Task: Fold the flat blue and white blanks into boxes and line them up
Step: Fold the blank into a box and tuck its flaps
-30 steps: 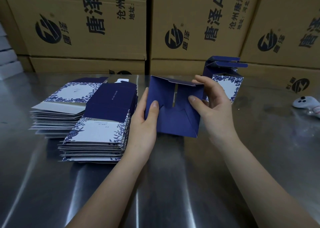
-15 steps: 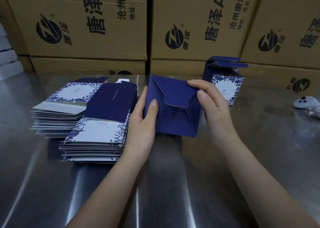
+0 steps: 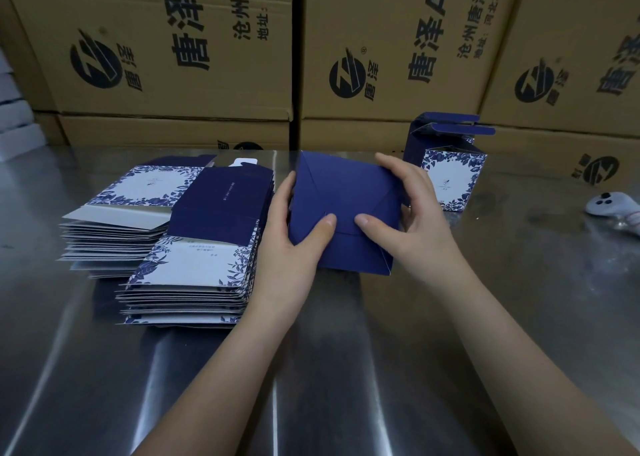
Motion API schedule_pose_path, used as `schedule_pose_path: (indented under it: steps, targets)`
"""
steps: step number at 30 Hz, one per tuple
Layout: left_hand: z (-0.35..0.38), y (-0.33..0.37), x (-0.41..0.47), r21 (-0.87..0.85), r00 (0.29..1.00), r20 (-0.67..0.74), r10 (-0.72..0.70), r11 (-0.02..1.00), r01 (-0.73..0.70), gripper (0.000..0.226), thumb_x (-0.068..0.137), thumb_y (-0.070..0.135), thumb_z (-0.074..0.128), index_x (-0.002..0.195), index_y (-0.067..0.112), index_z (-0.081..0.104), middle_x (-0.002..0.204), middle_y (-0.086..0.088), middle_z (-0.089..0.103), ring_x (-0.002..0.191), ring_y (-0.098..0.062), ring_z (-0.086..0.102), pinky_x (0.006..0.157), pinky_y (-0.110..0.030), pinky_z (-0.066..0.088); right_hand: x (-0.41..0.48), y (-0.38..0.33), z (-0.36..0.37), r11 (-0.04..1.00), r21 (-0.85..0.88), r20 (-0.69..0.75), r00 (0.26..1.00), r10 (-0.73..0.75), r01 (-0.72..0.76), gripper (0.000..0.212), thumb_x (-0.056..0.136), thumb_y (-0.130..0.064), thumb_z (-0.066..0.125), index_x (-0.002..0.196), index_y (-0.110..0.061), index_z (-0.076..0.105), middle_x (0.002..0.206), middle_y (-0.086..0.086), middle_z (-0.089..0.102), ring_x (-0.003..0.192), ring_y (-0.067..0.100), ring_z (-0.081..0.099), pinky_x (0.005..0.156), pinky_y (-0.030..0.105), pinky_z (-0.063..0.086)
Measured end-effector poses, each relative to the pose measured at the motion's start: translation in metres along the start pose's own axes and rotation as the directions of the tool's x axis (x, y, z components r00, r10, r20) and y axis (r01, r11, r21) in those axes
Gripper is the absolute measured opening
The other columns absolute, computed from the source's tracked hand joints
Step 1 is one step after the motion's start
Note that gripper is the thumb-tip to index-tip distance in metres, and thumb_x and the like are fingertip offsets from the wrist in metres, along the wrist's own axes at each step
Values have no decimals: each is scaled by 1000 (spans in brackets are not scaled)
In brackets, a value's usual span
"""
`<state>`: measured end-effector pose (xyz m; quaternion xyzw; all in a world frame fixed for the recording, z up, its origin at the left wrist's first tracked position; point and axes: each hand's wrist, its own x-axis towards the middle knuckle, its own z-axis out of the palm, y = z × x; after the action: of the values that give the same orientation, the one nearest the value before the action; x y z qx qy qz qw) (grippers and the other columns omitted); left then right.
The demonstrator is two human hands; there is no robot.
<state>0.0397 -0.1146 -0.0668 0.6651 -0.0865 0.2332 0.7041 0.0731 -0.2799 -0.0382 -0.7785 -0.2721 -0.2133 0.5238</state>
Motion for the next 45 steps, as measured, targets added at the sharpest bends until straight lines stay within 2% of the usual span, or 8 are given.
schedule_pose_path:
  steps: [7,11,16,20,26,31,37,45]
  targets:
    - [1,2,-3,68,999,-22,25,997,-24,63,92,19,68,147,35,40,139,20,53,122,5,54,104,-33,49,0,0,5,995,-83,-57,997,-51,46,64,72,-25,79,124,-38,44,127,-17,43,122,-1,42,103,39,44]
    - [1,1,-5,106,997,-69,44,994,-36,62,91,17,70,144,35,43,137,22,54,123,5,53,105,-37,48,-1,3,9,982,-170,-101,990,-103,84,66,71,-20,82,122,-37,43,121,-20,43,117,-7,42,99,21,41]
    - [2,0,-6,151,991,-113,75,987,-57,62,90,17,71,143,35,45,137,20,55,124,5,52,105,-35,48,-2,6,14,954,-266,-163,970,-183,135,65,69,-17,84,120,-28,45,117,-11,44,110,-13,39,94,2,28]
    - [3,0,-6,167,986,-137,92,984,-68,61,89,16,72,143,33,47,135,22,56,121,9,52,102,-25,47,-3,6,18,938,-316,-196,957,-215,146,61,68,-17,84,120,-15,50,116,-6,45,108,-1,41,94,2,27]
    - [5,1,-6,181,978,-190,91,982,-56,60,87,15,74,140,30,50,129,23,60,116,10,56,99,-22,49,-4,4,22,929,-345,-222,951,-217,131,58,69,-18,83,117,-13,51,115,-5,44,110,13,45,95,7,30]
    - [6,3,-6,195,971,-219,93,980,-50,60,86,15,75,139,30,52,126,24,61,112,12,56,96,-19,49,-4,4,23,923,-358,-229,946,-230,138,57,69,-16,83,116,-13,51,114,-6,43,111,16,46,95,12,32]
    - [7,2,-6,221,966,-237,106,974,-52,58,85,16,76,137,30,54,120,32,59,106,16,56,88,-7,46,-4,4,24,916,-378,-229,945,-234,136,57,69,-16,83,117,-11,52,116,6,49,110,20,47,95,17,35]
    - [4,0,-5,227,975,-196,103,972,-56,61,87,18,73,143,28,51,133,17,61,118,7,54,99,-21,45,-3,5,24,927,-339,-198,951,-239,163,61,70,-15,82,122,-13,50,122,6,47,115,12,42,100,9,29]
